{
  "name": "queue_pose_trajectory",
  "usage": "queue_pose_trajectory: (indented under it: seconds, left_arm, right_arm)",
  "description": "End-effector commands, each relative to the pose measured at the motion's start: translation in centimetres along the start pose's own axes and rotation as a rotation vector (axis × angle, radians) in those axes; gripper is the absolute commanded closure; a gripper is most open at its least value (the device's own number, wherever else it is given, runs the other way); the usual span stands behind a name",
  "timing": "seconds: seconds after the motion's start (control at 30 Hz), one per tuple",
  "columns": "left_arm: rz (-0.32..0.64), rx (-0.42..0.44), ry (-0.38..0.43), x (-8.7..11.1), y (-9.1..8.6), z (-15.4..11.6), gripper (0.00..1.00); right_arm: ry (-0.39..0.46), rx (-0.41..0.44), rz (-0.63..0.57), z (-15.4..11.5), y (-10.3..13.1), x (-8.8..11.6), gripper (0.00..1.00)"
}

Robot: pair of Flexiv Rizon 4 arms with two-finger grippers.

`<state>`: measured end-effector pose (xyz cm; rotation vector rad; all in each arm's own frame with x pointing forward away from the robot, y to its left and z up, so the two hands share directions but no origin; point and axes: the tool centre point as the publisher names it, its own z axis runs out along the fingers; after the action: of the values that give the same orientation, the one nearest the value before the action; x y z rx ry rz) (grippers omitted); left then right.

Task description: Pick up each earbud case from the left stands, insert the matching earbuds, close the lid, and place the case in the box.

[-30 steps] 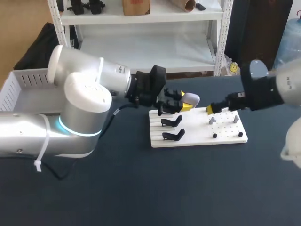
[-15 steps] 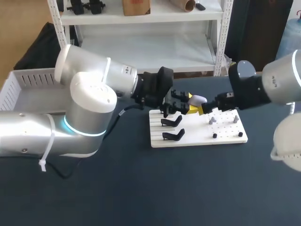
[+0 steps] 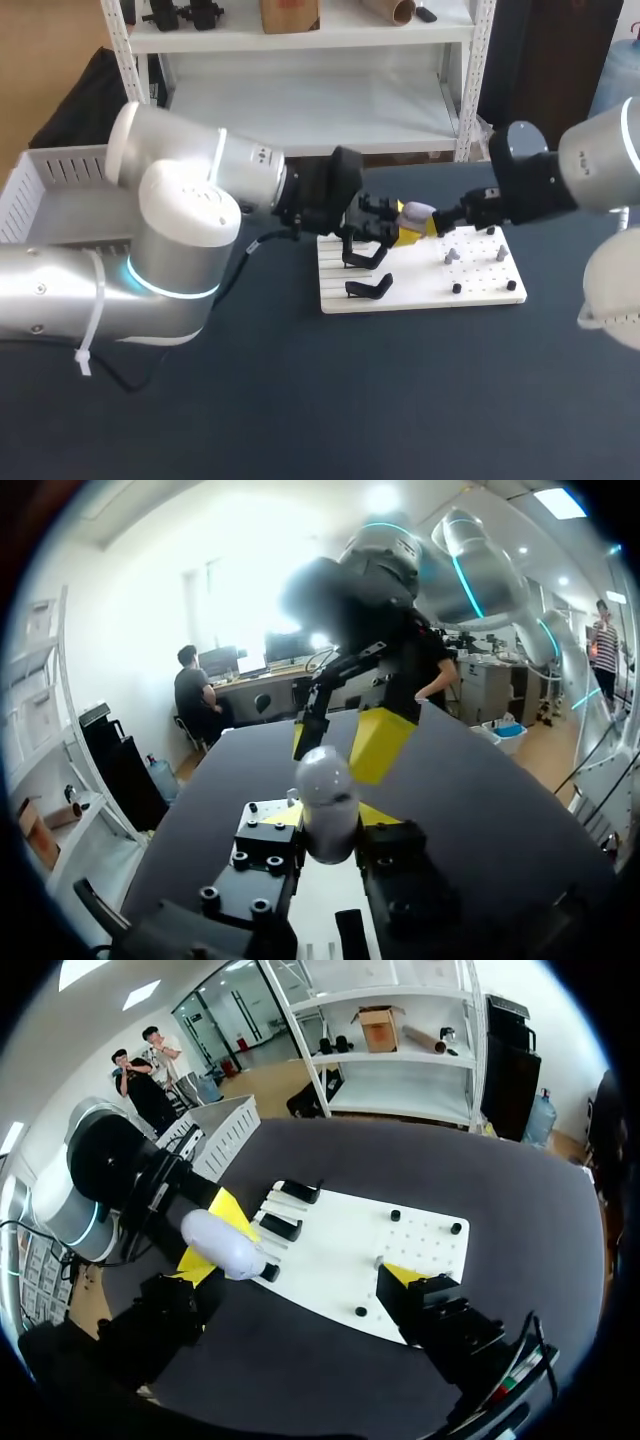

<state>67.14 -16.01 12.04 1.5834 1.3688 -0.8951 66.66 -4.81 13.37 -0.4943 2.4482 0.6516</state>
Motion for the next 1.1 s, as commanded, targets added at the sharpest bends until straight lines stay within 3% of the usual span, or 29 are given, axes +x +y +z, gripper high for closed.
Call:
queue_pose_trajectory:
  seconds: [0.03, 0.27, 0.53, 0.83, 1.1]
  left_arm:
    - [0.002, -0.006, -0.008, 0.1, -0.5, 0.1, 1.00]
    - [-0.029, -0.018, -0.026, 1.0, -0.9, -0.1, 1.00]
    - [-0.089, -0.064, -0.192, 2.0, -0.8, -2.1, 1.00]
    - [-0.125, -0.076, -0.245, 1.7, -0.6, -2.7, 1.00]
    - [-0.091, -0.079, -0.285, 1.4, -1.1, -3.2, 1.00]
  right_arm:
    - [-0.007, 0.013, -0.001, -0.3, 0.2, -0.2, 0.00]
    - [-0.038, 0.026, -0.020, -1.3, 0.5, -0.6, 0.00]
    - [-0.040, 0.136, -0.053, -3.1, -1.3, 0.5, 0.00]
    - [0.077, 0.310, -0.058, -3.6, -4.7, 2.5, 0.00]
    - [0.099, 0.407, -0.055, -4.3, -6.8, 3.6, 0.00]
